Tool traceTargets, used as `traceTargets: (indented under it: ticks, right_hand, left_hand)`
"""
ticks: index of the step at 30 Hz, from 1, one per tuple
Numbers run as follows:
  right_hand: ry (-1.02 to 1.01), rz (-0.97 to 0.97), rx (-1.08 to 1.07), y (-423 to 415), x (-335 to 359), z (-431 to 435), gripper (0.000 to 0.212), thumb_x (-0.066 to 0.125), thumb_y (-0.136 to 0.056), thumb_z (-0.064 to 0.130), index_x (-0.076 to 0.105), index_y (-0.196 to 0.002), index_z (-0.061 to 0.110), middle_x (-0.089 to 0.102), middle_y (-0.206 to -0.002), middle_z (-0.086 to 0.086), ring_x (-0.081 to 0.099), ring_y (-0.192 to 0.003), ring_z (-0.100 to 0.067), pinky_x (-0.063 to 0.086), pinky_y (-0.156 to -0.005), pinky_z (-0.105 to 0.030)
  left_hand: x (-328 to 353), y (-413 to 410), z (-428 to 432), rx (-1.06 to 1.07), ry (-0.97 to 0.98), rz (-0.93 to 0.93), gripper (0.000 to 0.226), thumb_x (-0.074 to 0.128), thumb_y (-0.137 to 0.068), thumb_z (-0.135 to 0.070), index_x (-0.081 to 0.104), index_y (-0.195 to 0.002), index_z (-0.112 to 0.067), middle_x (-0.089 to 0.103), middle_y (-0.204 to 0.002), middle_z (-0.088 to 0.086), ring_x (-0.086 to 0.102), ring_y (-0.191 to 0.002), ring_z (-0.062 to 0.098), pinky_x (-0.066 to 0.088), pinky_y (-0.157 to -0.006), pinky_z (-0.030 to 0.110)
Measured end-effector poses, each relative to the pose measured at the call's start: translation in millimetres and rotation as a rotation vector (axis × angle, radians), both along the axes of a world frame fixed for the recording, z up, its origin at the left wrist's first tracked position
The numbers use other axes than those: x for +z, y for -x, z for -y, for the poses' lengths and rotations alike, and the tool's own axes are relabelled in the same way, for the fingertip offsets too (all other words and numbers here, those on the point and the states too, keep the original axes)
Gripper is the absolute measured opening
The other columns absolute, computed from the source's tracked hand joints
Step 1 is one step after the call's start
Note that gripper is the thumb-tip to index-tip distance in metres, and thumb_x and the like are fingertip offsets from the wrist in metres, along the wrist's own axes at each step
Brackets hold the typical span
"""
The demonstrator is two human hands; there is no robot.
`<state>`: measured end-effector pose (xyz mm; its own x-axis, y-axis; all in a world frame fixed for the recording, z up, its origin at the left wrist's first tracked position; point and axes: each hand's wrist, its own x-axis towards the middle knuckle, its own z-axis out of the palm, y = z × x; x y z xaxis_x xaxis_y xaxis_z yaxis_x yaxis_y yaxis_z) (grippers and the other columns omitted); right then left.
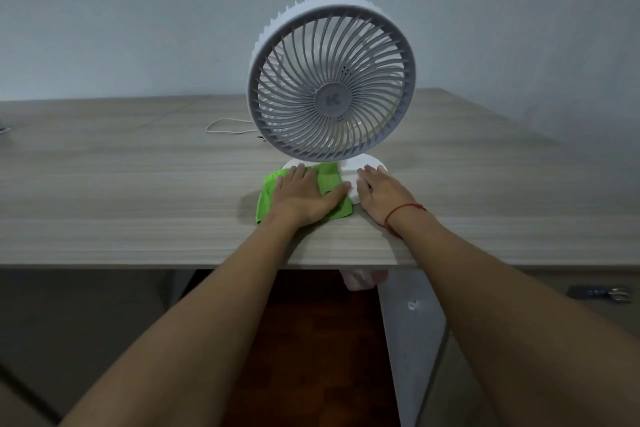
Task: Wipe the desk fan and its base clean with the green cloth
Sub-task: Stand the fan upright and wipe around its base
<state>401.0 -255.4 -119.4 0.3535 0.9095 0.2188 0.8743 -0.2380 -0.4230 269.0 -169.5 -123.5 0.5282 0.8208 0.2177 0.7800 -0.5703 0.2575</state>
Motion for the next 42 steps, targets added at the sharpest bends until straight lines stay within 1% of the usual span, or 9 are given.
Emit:
traceTargets:
  ticks: [6, 10, 16, 21, 25, 29, 32, 34, 42]
  right_hand:
    - [-0.001, -0.015, -0.007, 1.8, 2.2, 4.8, 0.042, 0.028, -0.102, 0.019, 0.044, -0.135, -0.002, 0.041, -0.146, -0.017, 0.028, -0.14, -0.03, 0.021, -0.113, -0.033]
    - [-0.007, -0.015, -0.003, 4.7, 1.7, 6.2, 0.041, 0.029, -0.102, 0.017, 0.047, -0.132, -0.003, 0.043, -0.144, -0.018, 0.03, -0.138, -0.031, 0.022, -0.111, -0.033]
    - [-0.023, -0.028, 0.0, 2.2, -0.6, -0.4, 0.04, 0.029, -0.101, 0.017, 0.048, -0.129, -0.004, 0.044, -0.141, -0.018, 0.029, -0.139, -0.032, 0.027, -0.107, -0.032]
    - [-0.04, -0.033, 0.008, 1.6, -4.3, -4.0, 0.039, 0.03, -0.101, 0.017, 0.049, -0.129, -0.002, 0.045, -0.142, -0.017, 0.027, -0.14, -0.031, 0.025, -0.107, -0.029]
    - [-0.037, -0.022, 0.009, -0.1, -7.0, -6.9, 0.039, 0.03, -0.101, 0.019, 0.048, -0.131, 0.002, 0.043, -0.144, -0.013, 0.024, -0.144, -0.027, 0.027, -0.11, -0.029]
    - [-0.061, -0.023, 0.007, -4.2, -7.0, -11.1, 0.038, 0.031, -0.1, 0.019, 0.051, -0.128, 0.002, 0.048, -0.139, -0.012, 0.028, -0.14, -0.028, 0.032, -0.107, -0.032]
    - [-0.07, -0.053, -0.003, -4.5, -7.5, -11.1, 0.036, 0.033, -0.1, 0.017, 0.054, -0.122, -0.001, 0.053, -0.13, -0.014, 0.034, -0.135, -0.031, 0.033, -0.106, -0.033]
    - [-0.061, -0.063, -0.009, -2.4, -5.8, -8.5, 0.036, 0.033, -0.1, 0.016, 0.054, -0.122, -0.003, 0.053, -0.129, -0.015, 0.034, -0.134, -0.032, 0.033, -0.106, -0.034]
    - [0.011, -0.056, 0.017, -2.6, -0.8, -1.6, 0.045, 0.028, -0.102, 0.025, 0.042, -0.138, 0.001, 0.039, -0.149, -0.013, 0.028, -0.142, -0.024, 0.01, -0.12, -0.027]
  left_hand:
    - [-3.6, 12.8, 19.5, -0.152, -0.004, 0.097, 0.055, 0.034, -0.098, -0.043, 0.034, -0.147, -0.018, 0.027, -0.158, 0.006, 0.021, -0.148, 0.021, 0.011, -0.122, 0.04]
    - [-4.7, 22.7, 25.2, -0.218, -0.019, 0.101, 0.052, 0.033, -0.099, -0.04, 0.036, -0.145, -0.014, 0.034, -0.155, 0.006, 0.026, -0.146, 0.02, 0.017, -0.121, 0.038]
    - [9.8, 25.1, -2.5, 0.036, 0.07, 0.134, 0.047, 0.024, -0.101, -0.036, 0.051, -0.12, -0.002, 0.055, -0.13, 0.023, 0.048, -0.121, 0.04, 0.034, -0.103, 0.042]
    - [23.2, 26.7, -34.2, 0.252, 0.204, 0.273, 0.051, 0.024, -0.102, -0.031, 0.051, -0.126, 0.004, 0.052, -0.136, 0.025, 0.05, -0.124, 0.04, 0.039, -0.102, 0.04]
    - [28.8, 12.8, -50.7, 0.189, 0.167, 0.251, 0.04, 0.034, -0.098, -0.019, 0.051, -0.131, -0.004, 0.054, -0.137, 0.021, 0.051, -0.122, 0.04, 0.041, -0.103, 0.042]
    - [21.5, -12.5, -44.7, 0.07, 0.129, 0.161, 0.046, 0.045, -0.095, -0.031, 0.05, -0.134, -0.007, 0.051, -0.141, 0.018, 0.049, -0.127, 0.036, 0.04, -0.105, 0.04]
    - [19.9, -16.7, -36.0, 0.084, 0.181, 0.063, 0.046, 0.031, -0.099, -0.033, 0.055, -0.125, -0.003, 0.059, -0.129, 0.019, 0.054, -0.12, 0.035, 0.042, -0.097, 0.036]
    - [21.0, -16.2, -25.1, 0.058, 0.146, 0.07, 0.046, 0.027, -0.101, -0.032, 0.051, -0.131, -0.006, 0.055, -0.135, 0.019, 0.051, -0.124, 0.035, 0.039, -0.101, 0.038]
    - [6.8, 5.6, 26.0, -0.185, 0.03, 0.054, 0.058, 0.03, -0.099, -0.046, 0.035, -0.146, -0.013, 0.034, -0.155, 0.008, 0.034, -0.143, 0.025, 0.025, -0.116, 0.034]
